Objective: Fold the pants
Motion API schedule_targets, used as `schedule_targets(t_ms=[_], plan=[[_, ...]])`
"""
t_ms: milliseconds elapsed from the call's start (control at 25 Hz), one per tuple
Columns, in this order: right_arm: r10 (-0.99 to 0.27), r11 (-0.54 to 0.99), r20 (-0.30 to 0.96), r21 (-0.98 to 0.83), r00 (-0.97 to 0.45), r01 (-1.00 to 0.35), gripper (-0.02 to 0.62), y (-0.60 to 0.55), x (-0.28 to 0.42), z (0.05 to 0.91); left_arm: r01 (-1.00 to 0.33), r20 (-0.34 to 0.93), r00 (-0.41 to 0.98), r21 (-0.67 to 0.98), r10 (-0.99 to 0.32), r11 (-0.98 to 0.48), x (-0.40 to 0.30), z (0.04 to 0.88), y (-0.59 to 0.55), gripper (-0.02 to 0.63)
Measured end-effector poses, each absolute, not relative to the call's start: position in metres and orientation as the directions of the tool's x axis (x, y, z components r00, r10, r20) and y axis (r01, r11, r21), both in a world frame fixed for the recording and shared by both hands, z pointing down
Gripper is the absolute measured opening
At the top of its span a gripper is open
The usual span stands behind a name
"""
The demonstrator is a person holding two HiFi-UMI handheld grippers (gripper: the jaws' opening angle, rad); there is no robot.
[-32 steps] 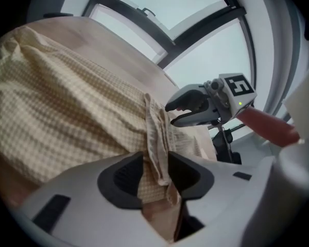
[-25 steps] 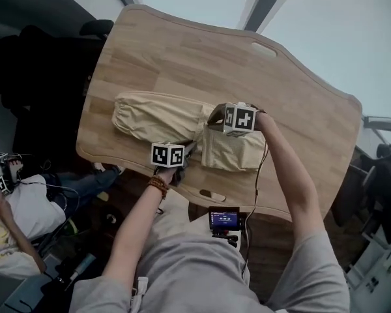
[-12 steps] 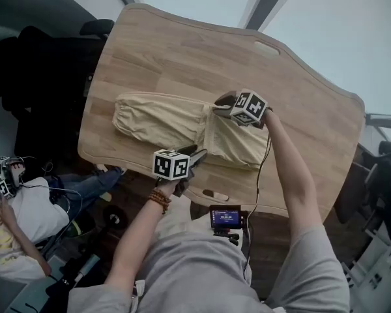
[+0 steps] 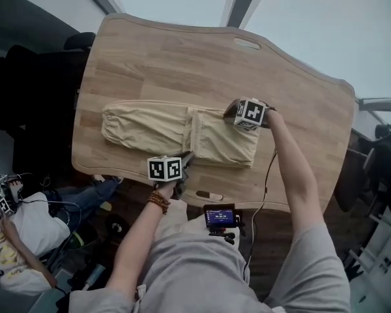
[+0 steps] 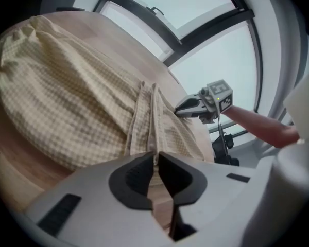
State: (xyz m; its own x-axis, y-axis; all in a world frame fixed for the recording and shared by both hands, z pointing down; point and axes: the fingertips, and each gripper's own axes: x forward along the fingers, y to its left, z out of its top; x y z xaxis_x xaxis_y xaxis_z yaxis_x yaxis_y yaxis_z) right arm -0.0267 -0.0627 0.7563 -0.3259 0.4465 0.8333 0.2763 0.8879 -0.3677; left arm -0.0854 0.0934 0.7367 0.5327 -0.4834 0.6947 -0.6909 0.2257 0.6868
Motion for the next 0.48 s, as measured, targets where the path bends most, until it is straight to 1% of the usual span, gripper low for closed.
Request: schedule_targets(t_ms=[120, 200, 240, 280, 360, 400, 480], plan=[[0.416, 0.909, 0.819, -0.36, -0.396, 0.209, 0.009, -0.075, -0.032, 0.753, -0.705, 0.701, 0.539, 0.679, -0.467, 0.205, -0.094, 0.737, 0.099, 0.032], [0.351, 0.936, 0.816, -0.316, -0.46, 0.154, 0.011, -0.09, -0.036, 0.748, -0.722, 0.715, 0.546, 0.666, -0.437, 0.188, -0.098, 0.744, 0.105, 0.034], [0.308, 0.951, 0.824, -0.276, -0.476, 0.137, 0.034, -0.096, -0.037, 0.747, -0.723, 0.717, 0.553, 0.666, -0.425, 0.182, -0.1, 0.746, 0.107, 0.038], [0.265, 0.964, 0.829, -0.237, -0.493, 0.12, 0.09, -0.1, -0.036, 0.745, -0.724, 0.717, 0.557, 0.667, -0.42, 0.178, -0.103, 0.744, 0.107, 0.052], [0.156, 0.986, 0.799, -0.163, -0.581, 0.041, 0.095, -0.109, -0.035, 0.724, -0.747, 0.718, 0.527, 0.646, -0.454, 0.155, -0.116, 0.726, 0.101, 0.141], [0.078, 0.991, 0.759, -0.128, -0.647, -0.03, 0.095, -0.114, -0.032, 0.706, -0.774, 0.721, 0.494, 0.619, -0.486, 0.131, -0.125, 0.712, 0.093, 0.153], [-0.069, 0.985, 0.671, -0.072, -0.738, -0.158, 0.093, -0.116, -0.018, 0.675, -0.839, 0.721, 0.437, 0.542, -0.538, 0.045, -0.136, 0.686, 0.07, 0.152]])
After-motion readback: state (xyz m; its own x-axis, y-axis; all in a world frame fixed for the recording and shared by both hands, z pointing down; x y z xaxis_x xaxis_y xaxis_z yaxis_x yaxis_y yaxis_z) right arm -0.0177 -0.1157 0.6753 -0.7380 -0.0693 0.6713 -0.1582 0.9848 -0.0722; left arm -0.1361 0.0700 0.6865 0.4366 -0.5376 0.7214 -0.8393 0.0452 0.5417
